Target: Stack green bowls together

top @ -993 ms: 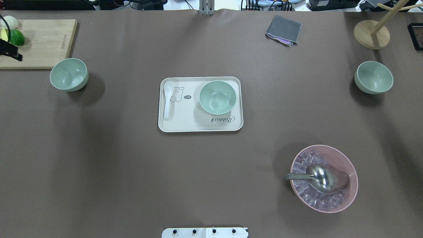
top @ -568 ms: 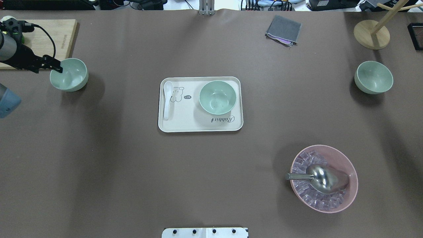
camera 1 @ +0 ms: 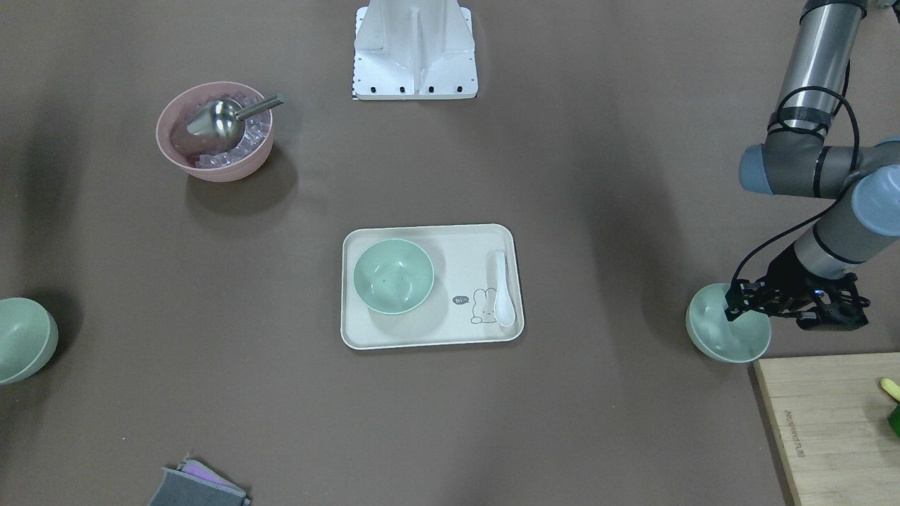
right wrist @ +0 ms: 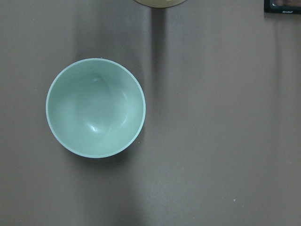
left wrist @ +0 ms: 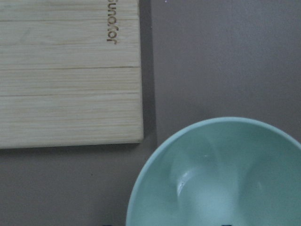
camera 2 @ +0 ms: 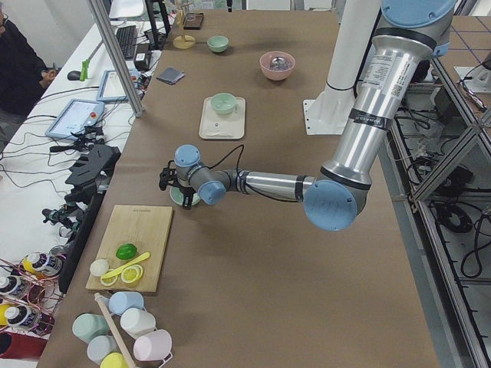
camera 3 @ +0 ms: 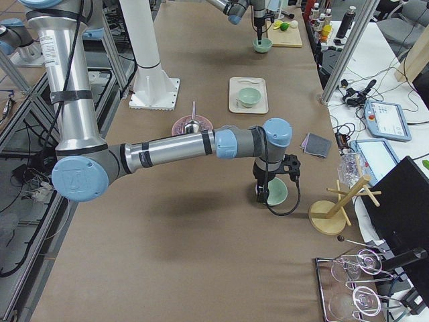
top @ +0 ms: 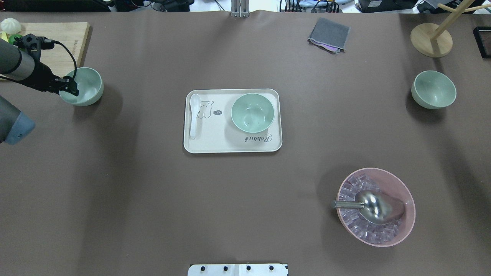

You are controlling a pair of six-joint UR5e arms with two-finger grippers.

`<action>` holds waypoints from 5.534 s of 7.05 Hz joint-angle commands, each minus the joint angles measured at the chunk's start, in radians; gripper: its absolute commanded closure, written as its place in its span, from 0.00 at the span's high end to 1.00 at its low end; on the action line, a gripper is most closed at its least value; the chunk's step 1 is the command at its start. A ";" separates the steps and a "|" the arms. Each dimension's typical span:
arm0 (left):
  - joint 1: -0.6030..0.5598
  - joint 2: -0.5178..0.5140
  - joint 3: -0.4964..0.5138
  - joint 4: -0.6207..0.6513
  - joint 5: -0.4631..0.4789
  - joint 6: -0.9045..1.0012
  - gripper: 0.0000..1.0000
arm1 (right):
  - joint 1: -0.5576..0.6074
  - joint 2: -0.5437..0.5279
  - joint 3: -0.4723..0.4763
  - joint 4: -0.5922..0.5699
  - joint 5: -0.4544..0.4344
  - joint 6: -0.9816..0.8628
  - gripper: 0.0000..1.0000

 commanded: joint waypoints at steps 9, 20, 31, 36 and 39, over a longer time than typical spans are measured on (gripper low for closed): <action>-0.158 -0.144 -0.141 0.292 -0.278 -0.183 0.00 | -0.100 0.157 -0.479 0.497 -0.058 0.021 1.00; -0.160 -0.131 -0.168 0.291 -0.289 -0.182 0.00 | -0.213 0.173 -0.520 0.503 -0.050 0.119 0.06; 0.175 -0.287 -0.242 0.289 -0.065 -0.511 0.00 | -0.176 0.222 -0.277 0.491 0.180 0.541 0.00; 0.326 -0.465 -0.196 0.269 0.015 -0.666 0.00 | -0.189 0.223 -0.264 0.492 0.178 0.547 0.00; 0.391 -0.529 -0.093 0.225 0.132 -0.668 0.00 | -0.196 0.223 -0.261 0.491 0.178 0.547 0.00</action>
